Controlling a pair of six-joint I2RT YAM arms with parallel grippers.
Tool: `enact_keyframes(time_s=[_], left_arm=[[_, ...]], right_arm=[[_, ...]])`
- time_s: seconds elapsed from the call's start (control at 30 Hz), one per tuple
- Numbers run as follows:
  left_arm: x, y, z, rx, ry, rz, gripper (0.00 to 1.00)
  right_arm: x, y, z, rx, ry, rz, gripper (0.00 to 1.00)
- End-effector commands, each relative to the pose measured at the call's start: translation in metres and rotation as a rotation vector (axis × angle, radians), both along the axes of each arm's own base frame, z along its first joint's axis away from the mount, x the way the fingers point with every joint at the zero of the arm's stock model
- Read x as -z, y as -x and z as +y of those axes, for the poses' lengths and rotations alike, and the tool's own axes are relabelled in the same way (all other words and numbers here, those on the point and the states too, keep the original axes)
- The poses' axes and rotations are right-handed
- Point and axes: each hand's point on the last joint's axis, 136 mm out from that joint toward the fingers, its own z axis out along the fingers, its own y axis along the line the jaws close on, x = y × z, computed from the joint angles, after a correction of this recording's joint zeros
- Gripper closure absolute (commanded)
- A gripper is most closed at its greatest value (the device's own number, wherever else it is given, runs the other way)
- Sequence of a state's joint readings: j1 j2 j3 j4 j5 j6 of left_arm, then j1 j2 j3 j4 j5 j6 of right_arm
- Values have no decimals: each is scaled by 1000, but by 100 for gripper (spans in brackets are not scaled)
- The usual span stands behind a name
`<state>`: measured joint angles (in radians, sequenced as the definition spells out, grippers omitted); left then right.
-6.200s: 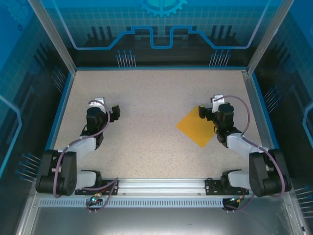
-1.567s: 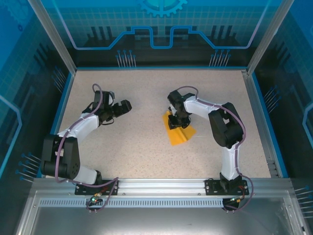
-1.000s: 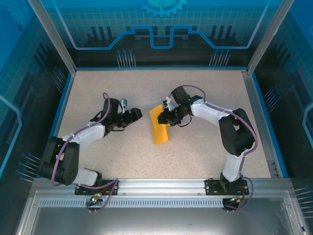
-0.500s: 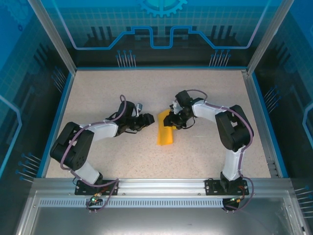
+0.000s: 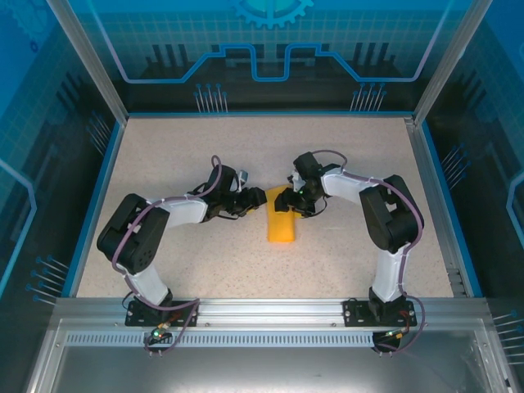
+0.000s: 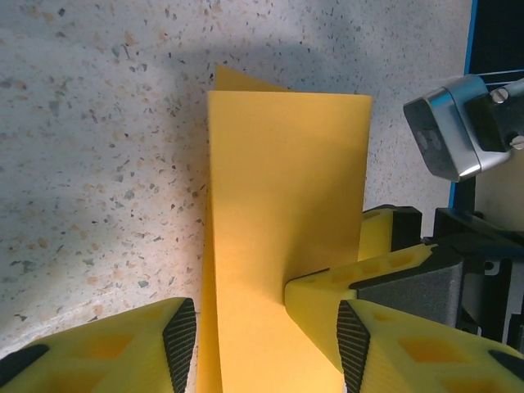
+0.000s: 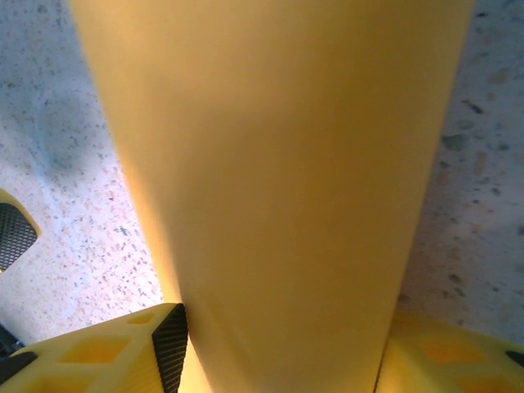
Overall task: Fold a paper plane with a square sheet of paper (pick it up from the middle)
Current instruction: Fold the square sheet of paper in half at the center of the table, then hold the square sheet of paper at the center of the table.
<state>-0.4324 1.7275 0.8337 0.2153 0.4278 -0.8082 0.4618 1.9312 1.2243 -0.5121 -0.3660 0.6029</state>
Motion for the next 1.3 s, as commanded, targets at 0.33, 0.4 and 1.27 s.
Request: enact_keyframes(time_s=[0.33,0.4,1.27], left_arm=[[-2,-2,-7,16,16,5,48],[-3,-3,-8,14,19,4,48],[-2,-4,-5,-18,-6,15,50]], right_arm=[[-6,0,-21,13,140,-48,36],[-2,0,-20,23,139,-38,37],[39,15,-19,93,321,64,33]])
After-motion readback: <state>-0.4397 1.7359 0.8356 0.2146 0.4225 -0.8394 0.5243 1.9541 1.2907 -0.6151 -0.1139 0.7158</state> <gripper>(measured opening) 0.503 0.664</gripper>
